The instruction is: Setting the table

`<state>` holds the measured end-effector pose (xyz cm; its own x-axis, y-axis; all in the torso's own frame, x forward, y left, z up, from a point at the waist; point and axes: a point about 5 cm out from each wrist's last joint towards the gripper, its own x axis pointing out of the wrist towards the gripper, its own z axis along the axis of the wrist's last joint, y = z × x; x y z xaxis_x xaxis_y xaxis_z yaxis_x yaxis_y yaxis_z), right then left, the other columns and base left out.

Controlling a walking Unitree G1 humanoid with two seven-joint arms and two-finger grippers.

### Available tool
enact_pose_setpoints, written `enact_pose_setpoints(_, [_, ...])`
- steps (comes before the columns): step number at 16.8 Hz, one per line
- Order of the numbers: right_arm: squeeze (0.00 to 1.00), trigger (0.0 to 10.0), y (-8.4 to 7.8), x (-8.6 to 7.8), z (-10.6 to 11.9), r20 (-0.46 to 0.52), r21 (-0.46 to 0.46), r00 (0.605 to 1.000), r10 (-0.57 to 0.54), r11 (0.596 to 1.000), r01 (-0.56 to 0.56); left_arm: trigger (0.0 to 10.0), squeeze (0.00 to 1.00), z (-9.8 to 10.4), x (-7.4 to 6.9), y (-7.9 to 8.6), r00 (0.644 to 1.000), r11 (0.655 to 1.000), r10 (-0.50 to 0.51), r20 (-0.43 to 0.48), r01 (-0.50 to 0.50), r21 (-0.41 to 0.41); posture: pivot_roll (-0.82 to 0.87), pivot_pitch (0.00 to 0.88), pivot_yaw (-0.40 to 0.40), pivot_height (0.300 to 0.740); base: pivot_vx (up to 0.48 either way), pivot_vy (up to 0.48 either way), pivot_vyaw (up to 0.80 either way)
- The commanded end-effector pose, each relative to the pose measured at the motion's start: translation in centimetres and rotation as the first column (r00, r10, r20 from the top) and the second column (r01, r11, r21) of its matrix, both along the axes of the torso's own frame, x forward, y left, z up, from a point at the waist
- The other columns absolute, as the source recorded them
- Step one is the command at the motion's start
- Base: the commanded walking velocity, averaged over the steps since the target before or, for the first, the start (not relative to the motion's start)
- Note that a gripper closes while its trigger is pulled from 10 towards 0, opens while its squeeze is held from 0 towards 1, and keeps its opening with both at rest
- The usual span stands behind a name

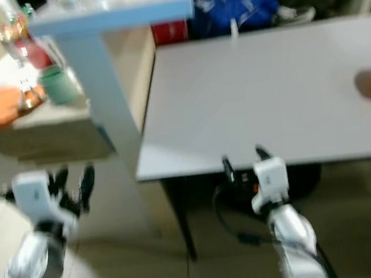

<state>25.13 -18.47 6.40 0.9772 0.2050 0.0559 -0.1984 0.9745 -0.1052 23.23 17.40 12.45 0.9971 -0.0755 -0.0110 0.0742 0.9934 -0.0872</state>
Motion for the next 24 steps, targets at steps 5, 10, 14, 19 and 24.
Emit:
enact_pose_setpoints(5, [0.0, 10.0, 1.2, 0.4, 0.5, 0.027, 0.02, 0.999, 0.034, 0.999, -0.034, 10.0, 0.0, -0.6, 0.3, 1.2, 0.997, 0.999, 0.03, -0.064, -0.03, 0.011, -0.09, 0.0, 0.09, 0.74, 0.0, 0.48, 0.0])
enact_pose_setpoints(10, [0.0, 10.0, 1.8, 0.2, 1.1, 0.04, 0.024, 0.999, 0.037, 0.999, -0.038, 10.0, 0.0, -0.2, 0.5, 1.1, 0.998, 1.0, 0.019, -0.061, -0.017, 0.02, -0.09, 0.0, 0.092, 0.74, 0.0, 0.48, 0.0])
enact_pose_setpoints(14, [0.0, 10.0, 1.9, 0.1, 1.3, 0.041, 0.023, 0.998, 0.046, 0.999, -0.047, 10.0, 0.0, 0.0, 0.5, 1.2, 0.998, 0.999, 0.027, -0.057, -0.025, 0.037, -0.08, 0.0, 0.09, 0.74, 0.0, 0.48, 0.0])
enact_pose_setpoints(19, [0.0, 10.0, 2.3, 0.0, 2.0, 0.042, 0.017, 0.997, 0.06, 0.998, -0.061, 10.0, 0.0, -0.1, 0.6, 1.7, 0.995, 0.997, 0.072, -0.062, -0.07, 0.029, -0.09, 0.0, 0.086, 0.74, 0.0, 0.288, 0.0])
enact_pose_setpoints(24, [0.0, 10.0, 2.8, -0.2, 2.0, 0.027, 0.023, 0.997, 0.071, 0.997, -0.072, 10.0, 1.0, 0.2, 0.5, 2.3, 0.996, 0.995, 0.08, -0.05, -0.077, 0.062, -0.07, 0.014, 0.085, 0.74, 0.0, 0.0, 0.0])
